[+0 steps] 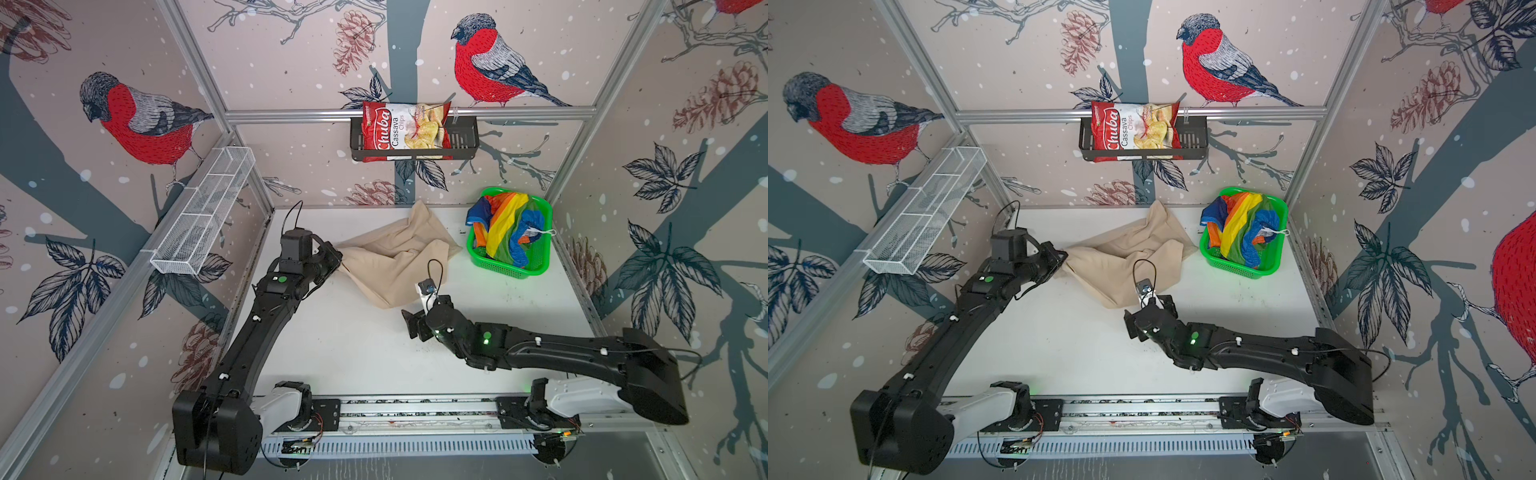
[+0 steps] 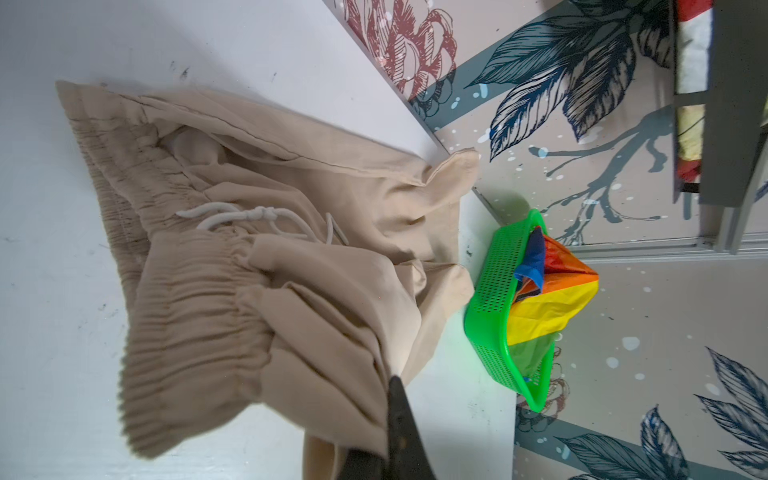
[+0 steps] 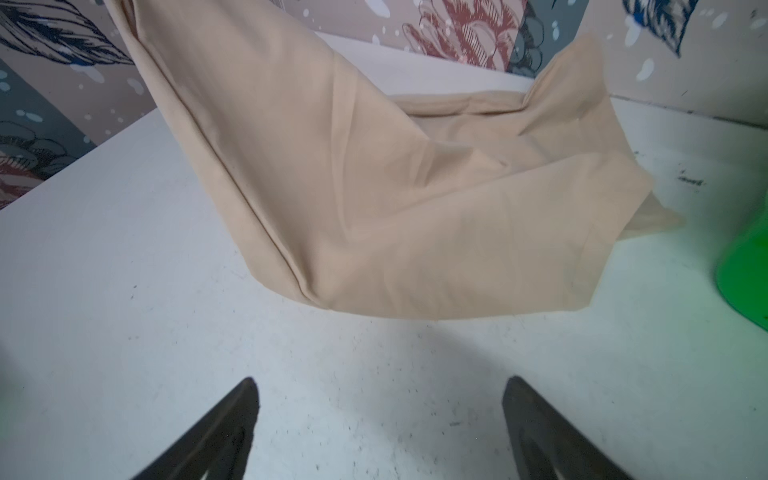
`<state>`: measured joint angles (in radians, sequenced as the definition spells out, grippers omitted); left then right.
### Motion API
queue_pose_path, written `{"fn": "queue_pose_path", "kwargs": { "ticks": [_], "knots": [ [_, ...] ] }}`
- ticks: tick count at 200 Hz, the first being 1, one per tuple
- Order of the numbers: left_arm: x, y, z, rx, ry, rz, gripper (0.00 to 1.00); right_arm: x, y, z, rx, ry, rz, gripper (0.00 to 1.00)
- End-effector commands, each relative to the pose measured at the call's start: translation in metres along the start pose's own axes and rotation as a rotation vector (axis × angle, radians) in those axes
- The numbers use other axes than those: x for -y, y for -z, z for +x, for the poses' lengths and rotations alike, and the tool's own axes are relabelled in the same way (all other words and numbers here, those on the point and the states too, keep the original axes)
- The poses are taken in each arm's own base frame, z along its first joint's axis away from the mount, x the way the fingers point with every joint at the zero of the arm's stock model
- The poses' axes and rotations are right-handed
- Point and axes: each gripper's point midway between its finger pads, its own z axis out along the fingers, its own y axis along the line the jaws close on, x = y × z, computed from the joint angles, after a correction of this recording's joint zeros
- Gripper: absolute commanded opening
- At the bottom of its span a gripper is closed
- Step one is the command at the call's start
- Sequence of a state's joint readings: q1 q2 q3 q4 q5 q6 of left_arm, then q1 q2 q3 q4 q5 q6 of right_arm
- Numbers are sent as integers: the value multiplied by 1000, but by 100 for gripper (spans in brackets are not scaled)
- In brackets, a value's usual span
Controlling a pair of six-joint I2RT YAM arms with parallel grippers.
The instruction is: Fold and stack the shorts
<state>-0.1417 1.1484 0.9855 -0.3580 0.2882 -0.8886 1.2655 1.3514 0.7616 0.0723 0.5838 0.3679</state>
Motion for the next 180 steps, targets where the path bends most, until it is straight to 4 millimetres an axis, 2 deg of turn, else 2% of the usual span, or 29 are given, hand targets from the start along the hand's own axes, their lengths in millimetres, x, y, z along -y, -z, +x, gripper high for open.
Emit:
{"fn": "queue_pose_path", "kwargs": {
  "ticks": [1,25,44,57,69,76,87,98,113,126,180],
  "knots": [
    [17,11,-1,-16,18,39,0,-13,-11,-29,119,27,105,99],
    [30,19,-11,13,5,62,0,-44,-40,-17,83,137,138,99],
    [37,24,-16,23,-6,64,0,-63,-53,-10,80,165,166,99],
    [43,26,-17,17,-11,77,0,-62,-57,-9,102,148,238,99],
    [45,28,-17,15,-10,86,0,-52,-66,-6,106,108,312,99],
    [47,29,-17,15,-11,90,0,-43,-74,-3,97,84,344,99],
    [49,30,-17,13,-13,98,0,-19,-87,4,77,34,422,99],
    [52,32,-17,9,-18,105,0,10,-97,11,51,-4,497,99],
    [53,34,-19,14,-34,100,0,53,-98,18,20,-62,583,99],
    [53,34,-22,24,-48,91,0,83,-90,18,8,-103,617,99],
    [56,30,-27,24,-71,83,0,178,-30,8,22,-242,713,99]
  ]
}}
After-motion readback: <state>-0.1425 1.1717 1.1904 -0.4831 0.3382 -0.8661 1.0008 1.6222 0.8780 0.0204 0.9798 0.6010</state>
